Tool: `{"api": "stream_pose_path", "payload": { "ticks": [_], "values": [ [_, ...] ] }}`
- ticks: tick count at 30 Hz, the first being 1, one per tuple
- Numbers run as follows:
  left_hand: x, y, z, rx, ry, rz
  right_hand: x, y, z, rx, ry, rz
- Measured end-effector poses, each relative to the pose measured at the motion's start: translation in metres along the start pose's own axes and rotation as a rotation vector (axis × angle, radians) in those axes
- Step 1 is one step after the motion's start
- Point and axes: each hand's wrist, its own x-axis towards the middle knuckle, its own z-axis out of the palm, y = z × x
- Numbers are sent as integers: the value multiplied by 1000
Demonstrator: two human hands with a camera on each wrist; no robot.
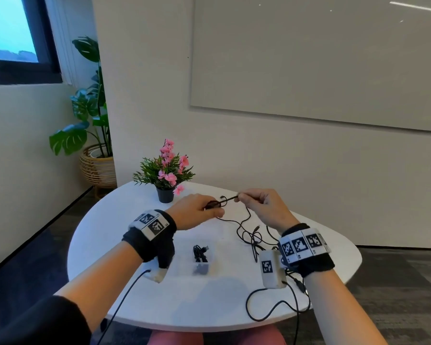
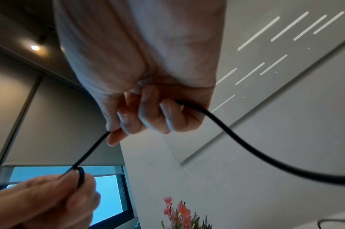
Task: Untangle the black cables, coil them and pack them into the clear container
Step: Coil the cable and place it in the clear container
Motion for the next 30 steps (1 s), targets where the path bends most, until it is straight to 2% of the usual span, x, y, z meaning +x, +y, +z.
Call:
{"api": "stream_pose_path", "payload": {
  "ticks": [4,7,10,12,15,17,20,22,24,25,27,30],
  "values": [
    [3,-1,0,-537,52,9,0,5,8,86,124,38],
    [5,4,0,-1068,236,-80,0,8,16,130,171,78],
    [9,6,-1,-1401,390,-133,-8,10,36,-38,22,63],
    [11,5,-1,-1487,407,-116,-17,13,55,-200,-128,32],
    [12,6,-4,-1578,479,-134,-26,19,71,-320,-266,23],
    [13,4,-9,-1516,612,-220,-30,17,73,-450,-362,41],
    [16,-14,-16,-1096,726,-282,-33,4,64,-504,-452,47],
    [15,-26,-13,-635,646,-252,-30,-5,53,-427,-411,24],
    [8,-27,-3,-179,432,-210,-23,-12,42,-320,-313,-6],
    [5,-26,3,-40,324,-183,-18,-14,38,-287,-255,-22],
    [0,-24,14,-37,172,-132,-6,-10,32,-241,-122,-44],
    [-4,-21,23,-331,53,-76,5,1,28,-153,42,-11]
  ]
}}
